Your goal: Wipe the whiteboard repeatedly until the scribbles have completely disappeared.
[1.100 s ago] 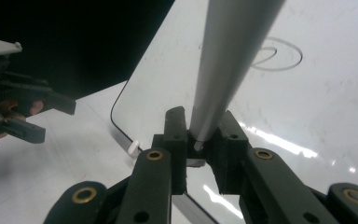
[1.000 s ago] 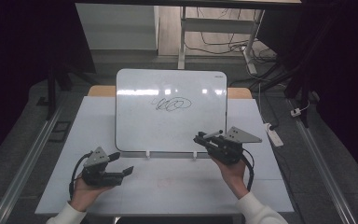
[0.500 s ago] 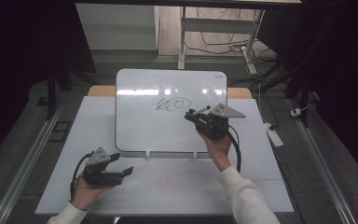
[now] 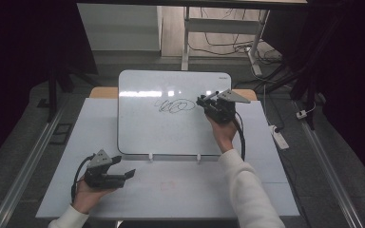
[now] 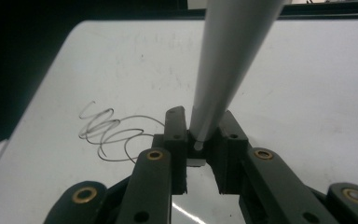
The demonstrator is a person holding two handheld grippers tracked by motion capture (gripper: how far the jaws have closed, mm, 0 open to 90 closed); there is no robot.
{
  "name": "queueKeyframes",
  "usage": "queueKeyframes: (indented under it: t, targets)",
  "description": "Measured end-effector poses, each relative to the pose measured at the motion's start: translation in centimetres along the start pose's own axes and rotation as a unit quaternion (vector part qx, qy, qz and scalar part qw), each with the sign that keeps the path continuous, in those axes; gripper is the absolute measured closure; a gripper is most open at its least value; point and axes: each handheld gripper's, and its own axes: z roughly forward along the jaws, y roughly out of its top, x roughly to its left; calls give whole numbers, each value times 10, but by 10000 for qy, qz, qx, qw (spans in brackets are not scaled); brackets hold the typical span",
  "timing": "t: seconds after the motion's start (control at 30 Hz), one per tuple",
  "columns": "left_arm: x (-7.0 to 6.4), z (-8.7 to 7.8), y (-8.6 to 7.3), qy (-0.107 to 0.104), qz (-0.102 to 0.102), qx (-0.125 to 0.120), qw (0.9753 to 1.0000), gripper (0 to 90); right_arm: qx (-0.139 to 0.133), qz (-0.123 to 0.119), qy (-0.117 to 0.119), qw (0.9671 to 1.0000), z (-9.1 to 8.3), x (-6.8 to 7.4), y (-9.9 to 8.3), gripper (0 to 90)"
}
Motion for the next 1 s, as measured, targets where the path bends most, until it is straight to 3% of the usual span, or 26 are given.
queueKeyframes:
  t: [0.2, 0.4, 0.53, 0.63, 0.7, 0.8, 0.87, 0.9, 0.93, 1.0]
  targets:
    - [0, 0, 0, 0, -8, 2, 10000, 226, -97, 32, -19, 9999, 6, -2, 2, 777]
    - [2, 0, 0, 2, -16, -9, 10000, 226, -119, 22, 14, 9999, 23, 2, 10, 777]
    - [2, 0, 0, -3, -10, -4, 10000, 226, -63, 31, 166, 9998, 36, 14, 7, 777]
    - [1, 0, 0, -14, -10, -10, 10000, 226, 72, -204, 405, 9989, 44, 30, 3, 778]
    - [1, 0, -1, -12, 2, -13, 10000, 226, 44, -222, 307, 9993, 42, 26, 4, 778]
    - [0, 0, 0, -17, 3, -16, 10000, 226, -159, -4, -73, 9998, 33, 11, 9, 778]
    - [0, 0, 0, -20, 1, -11, 10000, 226, -182, 8, -51, 9998, 34, 13, 8, 778]
    - [1, 1, 0, -21, 1, 2, 10000, 226, -54, -97, 281, 9995, 42, 25, 3, 779]
    - [1, 1, 0, -16, -7, 6, 10000, 226, -13, -248, 391, 9989, 45, 31, 0, 779]
    - [1, 1, 0, -16, -18, 3, 10000, 226, 2, -383, 356, 9986, 46, 35, 0, 778]
